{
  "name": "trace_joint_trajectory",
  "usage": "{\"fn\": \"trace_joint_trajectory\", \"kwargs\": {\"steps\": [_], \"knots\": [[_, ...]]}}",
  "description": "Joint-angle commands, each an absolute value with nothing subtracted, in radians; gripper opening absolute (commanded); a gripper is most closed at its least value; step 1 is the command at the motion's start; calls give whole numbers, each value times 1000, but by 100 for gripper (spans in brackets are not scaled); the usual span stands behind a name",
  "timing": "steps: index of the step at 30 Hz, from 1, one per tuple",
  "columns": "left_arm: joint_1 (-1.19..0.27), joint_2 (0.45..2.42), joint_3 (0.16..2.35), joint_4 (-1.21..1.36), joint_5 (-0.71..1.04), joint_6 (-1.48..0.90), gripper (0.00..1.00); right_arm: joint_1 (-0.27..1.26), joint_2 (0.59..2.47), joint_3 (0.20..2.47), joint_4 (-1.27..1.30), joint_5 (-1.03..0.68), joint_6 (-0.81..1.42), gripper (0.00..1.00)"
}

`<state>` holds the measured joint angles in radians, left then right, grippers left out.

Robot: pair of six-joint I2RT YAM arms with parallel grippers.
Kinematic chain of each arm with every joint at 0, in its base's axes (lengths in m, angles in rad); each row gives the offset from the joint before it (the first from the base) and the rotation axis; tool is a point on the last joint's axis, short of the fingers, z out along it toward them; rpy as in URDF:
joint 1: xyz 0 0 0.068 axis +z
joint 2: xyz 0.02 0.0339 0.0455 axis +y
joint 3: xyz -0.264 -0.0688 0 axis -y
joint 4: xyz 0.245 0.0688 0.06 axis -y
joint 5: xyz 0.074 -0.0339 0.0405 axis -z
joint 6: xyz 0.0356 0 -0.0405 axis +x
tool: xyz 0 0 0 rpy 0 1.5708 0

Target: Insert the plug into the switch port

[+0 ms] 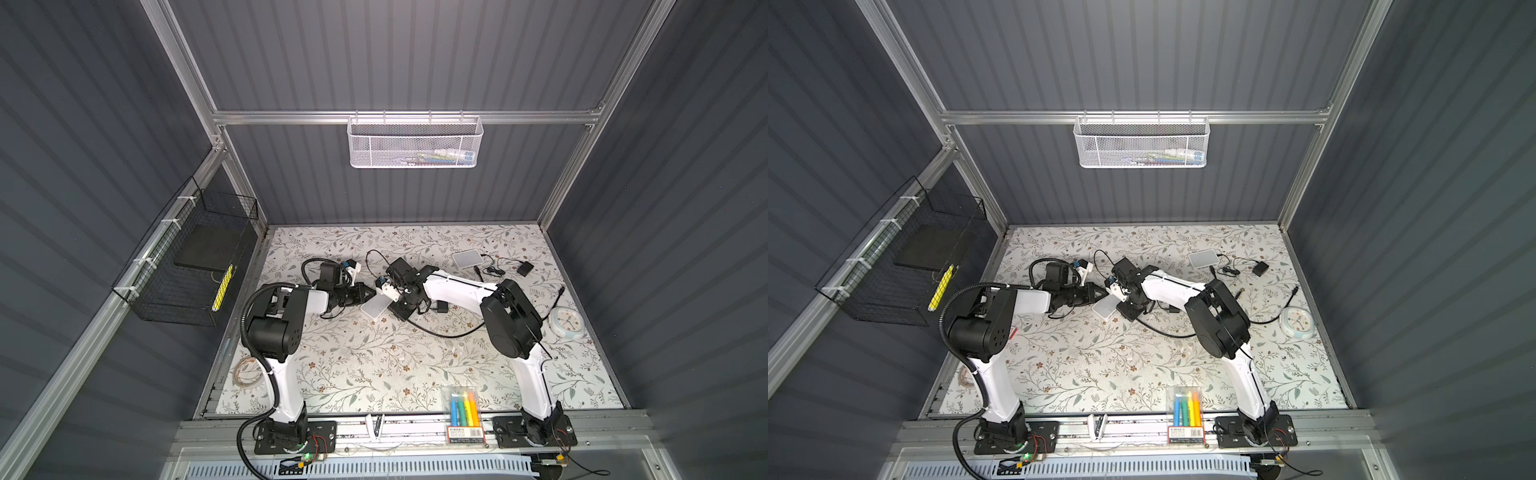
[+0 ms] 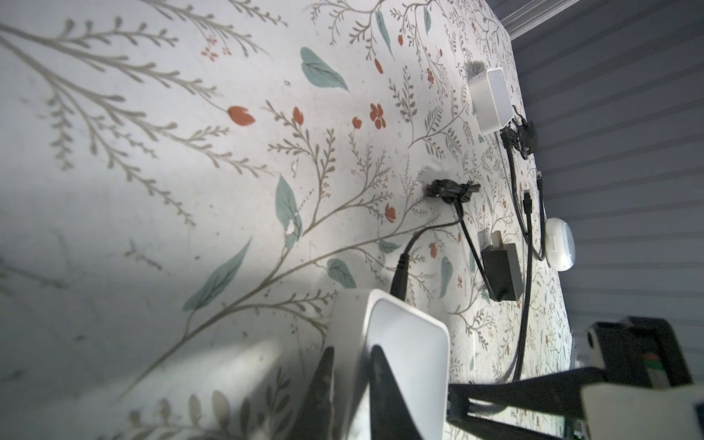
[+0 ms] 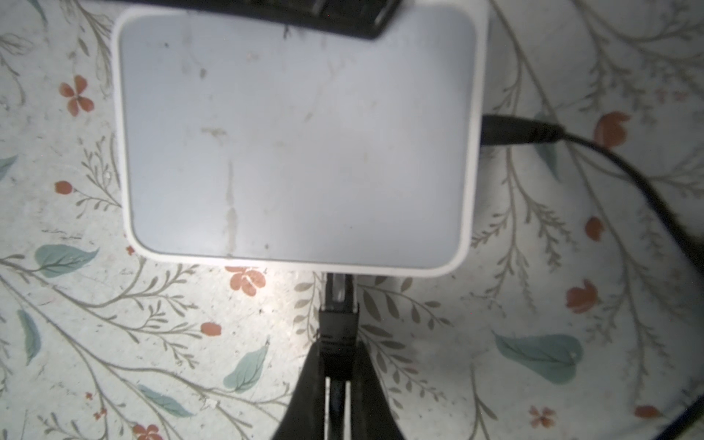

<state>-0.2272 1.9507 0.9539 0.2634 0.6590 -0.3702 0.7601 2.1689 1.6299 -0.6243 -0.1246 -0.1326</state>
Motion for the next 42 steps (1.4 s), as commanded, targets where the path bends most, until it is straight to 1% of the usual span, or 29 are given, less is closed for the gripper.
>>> {"fn": "trace_joint_trajectory", "kwargs": {"steps": [1, 5, 10, 28, 42], "knots": [[-244, 2010, 912, 111, 644, -371, 17, 766, 2187, 1659, -515, -135, -100, 0], [-244, 2007, 905, 112, 638, -373, 17, 766, 2194, 1650, -491, -137, -80, 0], [-250, 1991, 899, 93, 586, -358, 16, 770, 2201, 1692, -511, -119, -58, 0], [-256, 2005, 872, 123, 580, -370, 15, 773, 2225, 1761, -537, -103, -35, 0], [-265, 2030, 885, 158, 589, -391, 15, 774, 2247, 1772, -554, -60, -65, 0]]}}
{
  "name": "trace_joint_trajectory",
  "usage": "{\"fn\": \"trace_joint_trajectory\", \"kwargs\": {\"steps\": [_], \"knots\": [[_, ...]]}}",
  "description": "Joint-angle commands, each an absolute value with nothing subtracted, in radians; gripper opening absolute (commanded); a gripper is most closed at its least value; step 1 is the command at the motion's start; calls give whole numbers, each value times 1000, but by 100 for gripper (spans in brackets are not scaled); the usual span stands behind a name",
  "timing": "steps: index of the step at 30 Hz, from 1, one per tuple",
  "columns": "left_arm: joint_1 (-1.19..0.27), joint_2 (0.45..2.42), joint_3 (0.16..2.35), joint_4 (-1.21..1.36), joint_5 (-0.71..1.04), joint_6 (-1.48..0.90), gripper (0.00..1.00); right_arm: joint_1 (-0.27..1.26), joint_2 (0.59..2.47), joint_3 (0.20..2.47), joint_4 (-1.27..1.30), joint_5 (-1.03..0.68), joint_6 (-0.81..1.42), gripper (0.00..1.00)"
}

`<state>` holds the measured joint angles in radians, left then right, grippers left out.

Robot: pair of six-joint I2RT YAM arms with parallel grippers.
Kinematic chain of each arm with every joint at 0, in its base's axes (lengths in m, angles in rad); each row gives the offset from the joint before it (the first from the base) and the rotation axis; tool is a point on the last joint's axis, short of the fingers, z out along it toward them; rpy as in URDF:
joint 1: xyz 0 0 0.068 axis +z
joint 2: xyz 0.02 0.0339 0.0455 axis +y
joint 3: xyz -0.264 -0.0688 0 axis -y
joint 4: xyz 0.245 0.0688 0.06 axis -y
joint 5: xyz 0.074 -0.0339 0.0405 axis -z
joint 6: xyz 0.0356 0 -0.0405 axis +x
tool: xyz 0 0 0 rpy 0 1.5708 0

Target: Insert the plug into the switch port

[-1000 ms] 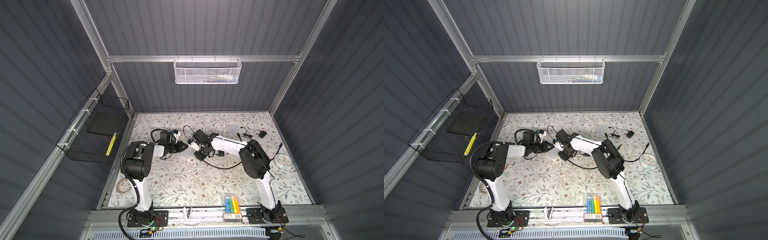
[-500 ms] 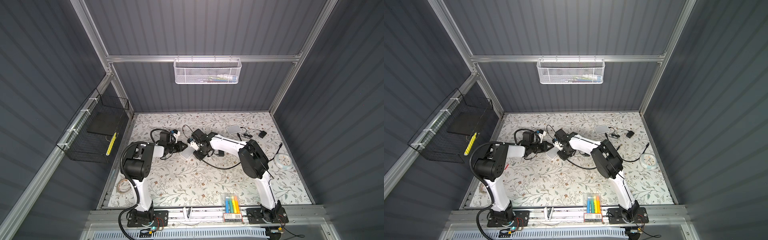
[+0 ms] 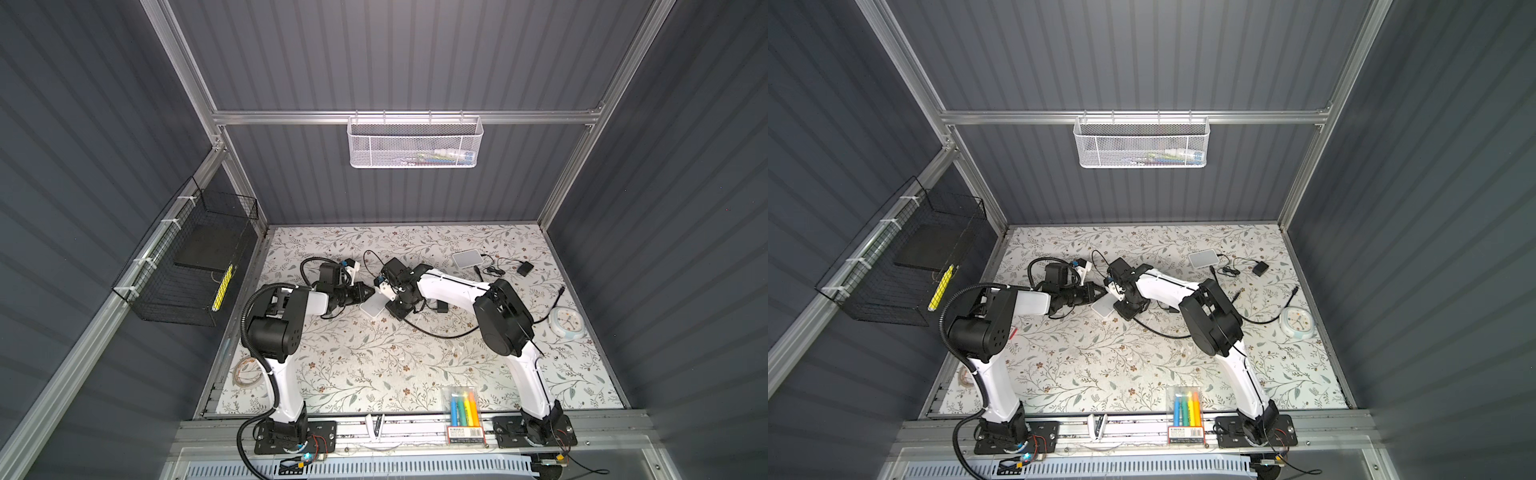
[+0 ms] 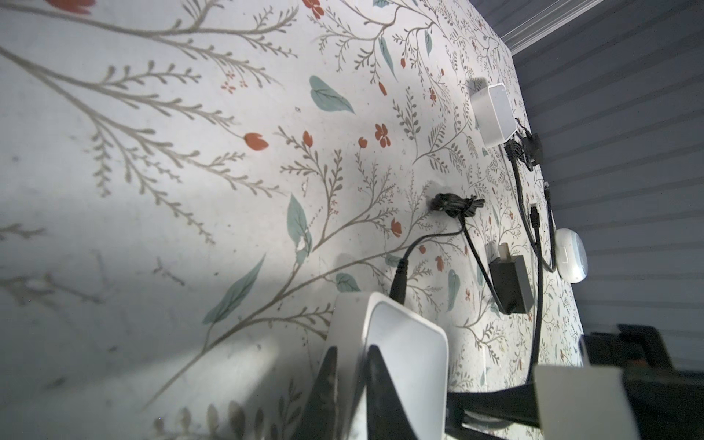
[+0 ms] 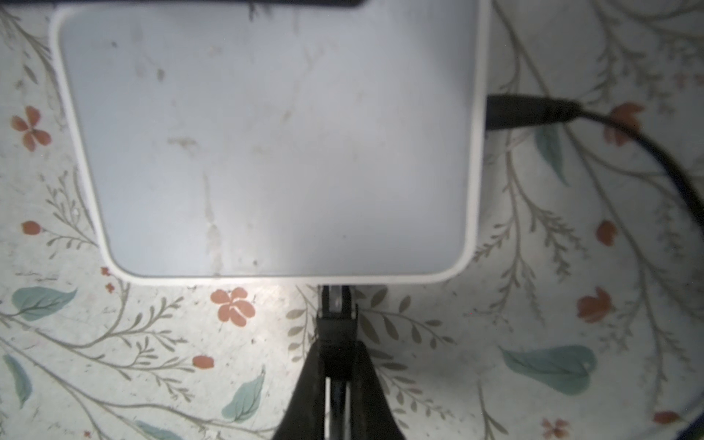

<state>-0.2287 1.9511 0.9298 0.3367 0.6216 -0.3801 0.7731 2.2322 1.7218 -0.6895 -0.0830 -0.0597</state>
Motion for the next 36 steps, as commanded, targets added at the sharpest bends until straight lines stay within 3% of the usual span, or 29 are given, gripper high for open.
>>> {"fn": "trace_joint_trajectory", "kwargs": {"steps": [1, 36], "knots": [[-267, 2030, 888, 158, 589, -393, 15, 774, 2245, 1772, -549, -61, -66, 0], [-287, 2024, 847, 211, 596, -409, 14, 774, 2201, 1814, -540, -123, -39, 11]]}}
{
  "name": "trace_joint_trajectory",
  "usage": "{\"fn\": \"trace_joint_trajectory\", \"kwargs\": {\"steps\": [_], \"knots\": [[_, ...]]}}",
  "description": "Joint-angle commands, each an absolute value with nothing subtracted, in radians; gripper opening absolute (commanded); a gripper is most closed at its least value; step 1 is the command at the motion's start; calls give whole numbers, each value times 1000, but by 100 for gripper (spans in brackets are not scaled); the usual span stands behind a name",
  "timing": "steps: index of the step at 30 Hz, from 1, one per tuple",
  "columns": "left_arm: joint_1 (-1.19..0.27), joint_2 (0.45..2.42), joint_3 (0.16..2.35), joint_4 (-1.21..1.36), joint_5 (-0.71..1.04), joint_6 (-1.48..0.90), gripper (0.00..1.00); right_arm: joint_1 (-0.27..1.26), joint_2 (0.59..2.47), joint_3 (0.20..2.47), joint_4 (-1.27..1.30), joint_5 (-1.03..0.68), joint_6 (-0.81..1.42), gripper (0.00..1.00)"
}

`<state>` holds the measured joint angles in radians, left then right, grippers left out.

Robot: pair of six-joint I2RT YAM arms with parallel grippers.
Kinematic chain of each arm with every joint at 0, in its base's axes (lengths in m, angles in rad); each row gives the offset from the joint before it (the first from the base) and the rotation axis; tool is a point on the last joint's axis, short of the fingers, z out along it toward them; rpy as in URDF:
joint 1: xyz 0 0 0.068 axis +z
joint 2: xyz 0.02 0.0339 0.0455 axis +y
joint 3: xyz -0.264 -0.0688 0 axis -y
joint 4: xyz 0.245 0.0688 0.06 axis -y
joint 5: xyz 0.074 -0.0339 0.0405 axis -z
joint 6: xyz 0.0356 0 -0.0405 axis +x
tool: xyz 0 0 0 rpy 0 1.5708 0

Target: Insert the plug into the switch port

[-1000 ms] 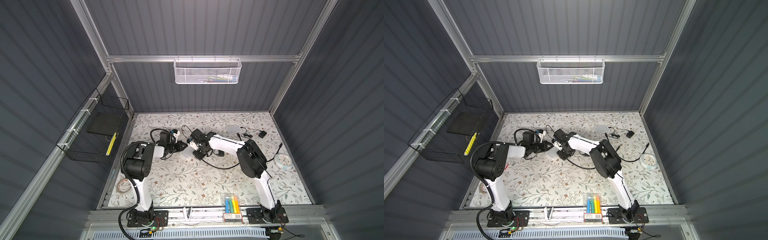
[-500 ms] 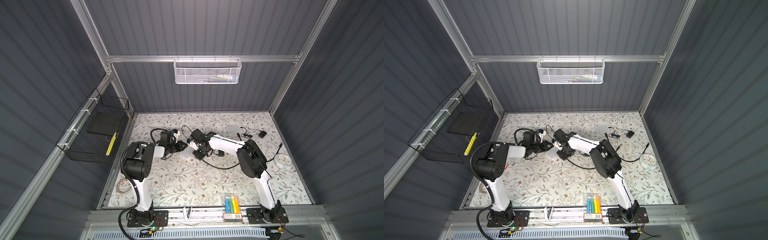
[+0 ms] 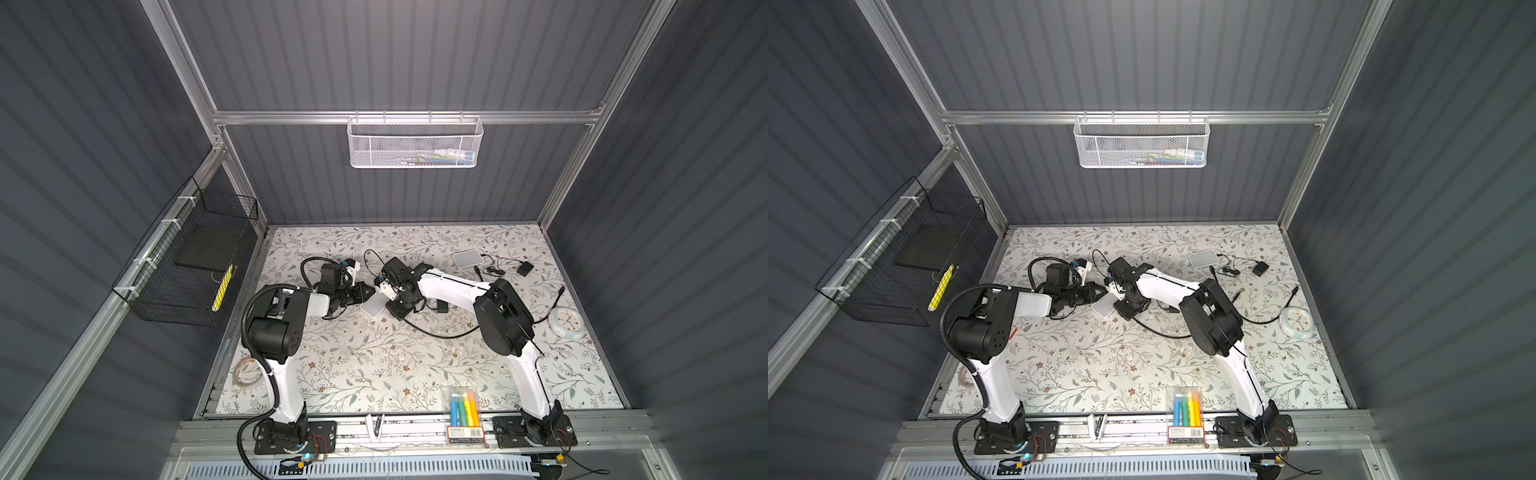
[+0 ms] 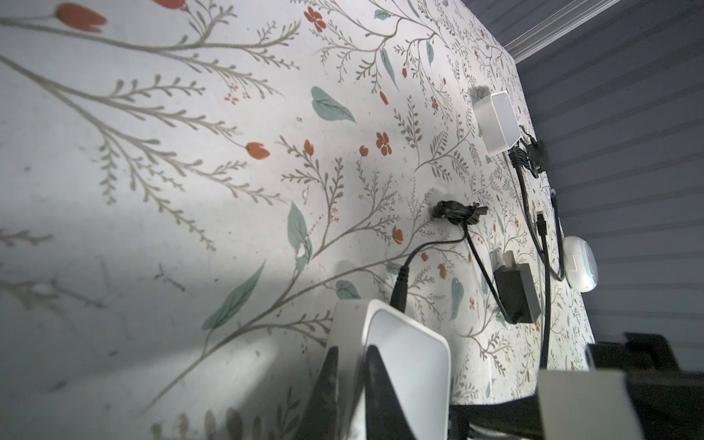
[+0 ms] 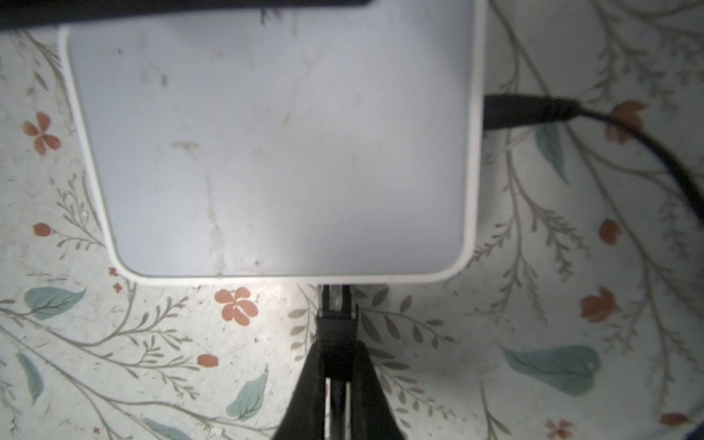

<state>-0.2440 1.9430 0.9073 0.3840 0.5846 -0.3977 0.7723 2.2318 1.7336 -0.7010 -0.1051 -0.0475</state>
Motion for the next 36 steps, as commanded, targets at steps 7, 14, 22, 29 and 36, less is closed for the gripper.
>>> {"fn": "trace_joint_trajectory", "kwargs": {"steps": [7, 14, 22, 29, 36], "knots": [[-287, 2040, 835, 238, 609, -419, 14, 773, 2212, 1859, -562, -117, -41, 13], [-287, 2043, 834, 247, 614, -422, 14, 773, 2256, 1866, -571, -130, -35, 14], [-288, 2049, 810, 276, 624, -437, 14, 773, 2289, 1933, -605, -122, -58, 15], [-288, 2042, 810, 272, 625, -433, 14, 773, 2309, 1899, -567, -123, -48, 15], [-288, 2031, 809, 258, 621, -428, 14, 772, 2298, 1876, -528, -115, -46, 18]]}}
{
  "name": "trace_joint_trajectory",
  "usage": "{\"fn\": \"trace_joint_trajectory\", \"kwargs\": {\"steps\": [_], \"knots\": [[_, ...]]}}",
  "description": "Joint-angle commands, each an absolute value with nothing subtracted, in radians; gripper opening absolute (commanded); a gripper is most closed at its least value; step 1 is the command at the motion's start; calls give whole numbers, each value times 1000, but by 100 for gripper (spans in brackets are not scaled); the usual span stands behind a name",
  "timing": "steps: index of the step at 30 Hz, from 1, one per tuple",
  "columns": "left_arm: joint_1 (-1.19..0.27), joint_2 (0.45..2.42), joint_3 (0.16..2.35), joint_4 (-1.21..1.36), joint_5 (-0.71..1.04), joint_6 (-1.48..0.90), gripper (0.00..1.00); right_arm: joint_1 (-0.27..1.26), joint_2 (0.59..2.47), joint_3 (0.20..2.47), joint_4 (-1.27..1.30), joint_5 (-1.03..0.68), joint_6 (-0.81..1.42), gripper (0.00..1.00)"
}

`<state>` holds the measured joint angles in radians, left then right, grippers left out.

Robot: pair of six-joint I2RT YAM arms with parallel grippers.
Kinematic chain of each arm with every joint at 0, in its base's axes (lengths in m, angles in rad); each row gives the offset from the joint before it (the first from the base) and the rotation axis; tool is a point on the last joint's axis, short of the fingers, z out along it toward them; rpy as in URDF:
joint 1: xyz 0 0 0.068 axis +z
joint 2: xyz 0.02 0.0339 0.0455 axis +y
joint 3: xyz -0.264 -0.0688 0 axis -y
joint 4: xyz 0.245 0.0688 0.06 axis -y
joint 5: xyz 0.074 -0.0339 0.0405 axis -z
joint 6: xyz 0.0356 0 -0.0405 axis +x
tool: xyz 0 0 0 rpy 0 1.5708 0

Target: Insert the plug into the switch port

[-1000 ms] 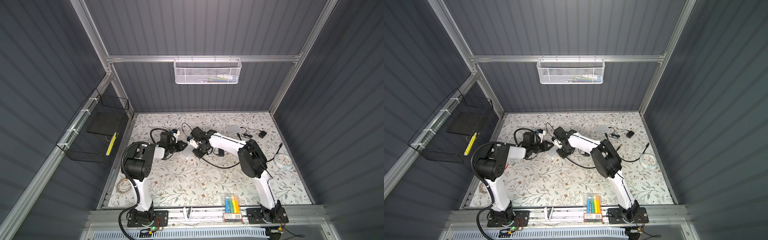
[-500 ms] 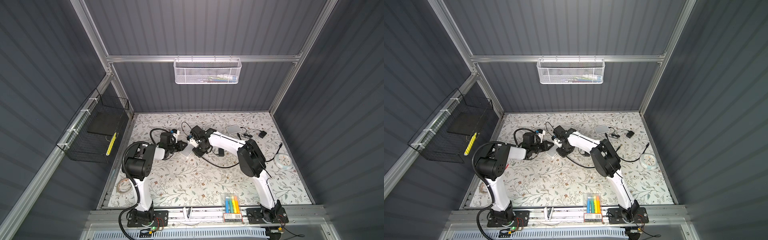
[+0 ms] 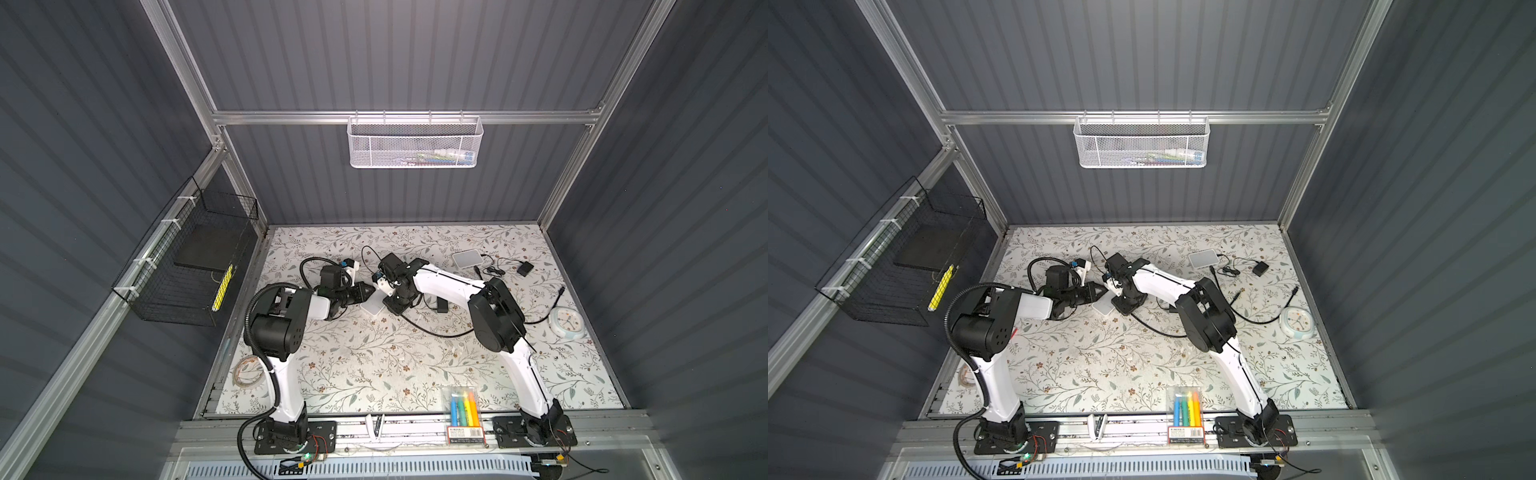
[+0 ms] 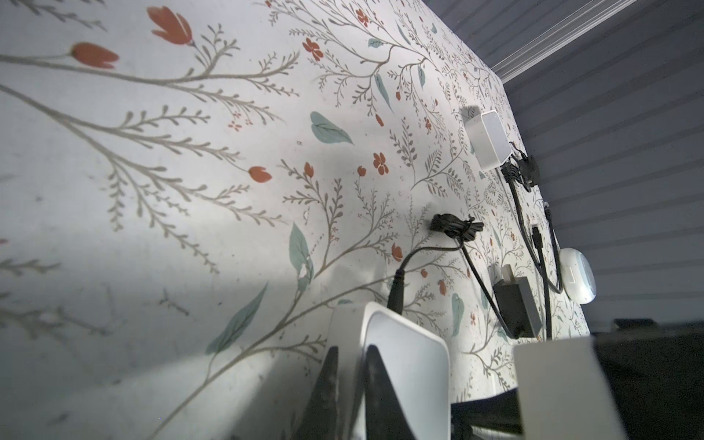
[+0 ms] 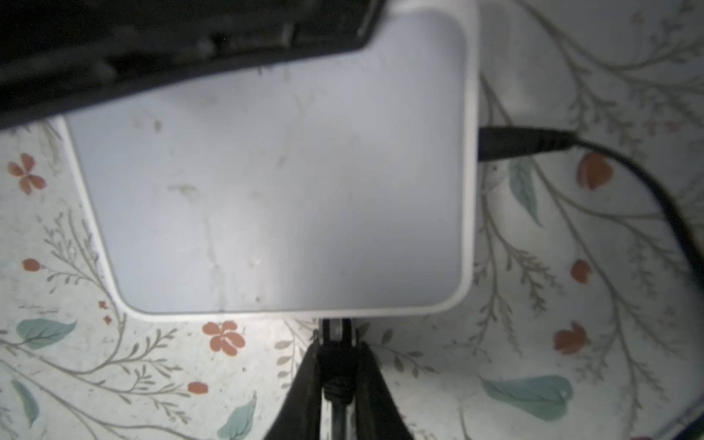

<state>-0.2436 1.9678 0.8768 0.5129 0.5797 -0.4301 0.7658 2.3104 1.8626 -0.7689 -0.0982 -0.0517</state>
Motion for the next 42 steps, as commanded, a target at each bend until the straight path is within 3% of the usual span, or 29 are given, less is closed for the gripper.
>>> {"fn": "trace_joint_trajectory", "kwargs": {"steps": [1, 7, 15, 23, 33, 42], "knots": [[-288, 2031, 809, 258, 620, -426, 14, 772, 2295, 1880, -525, -115, -49, 18], [-289, 2023, 802, 258, 617, -429, 14, 772, 2292, 1912, -531, -124, -69, 16], [-277, 2010, 839, 172, 538, -399, 14, 758, 2155, 1707, -534, -119, -95, 30], [-258, 1986, 839, 165, 429, -461, 16, 732, 2003, 1507, -546, -152, -138, 36], [-258, 1949, 853, 133, 435, -450, 16, 729, 2110, 1554, -495, -194, -189, 34], [-259, 1952, 859, 131, 449, -445, 15, 730, 2148, 1572, -499, -216, -185, 25]]}}
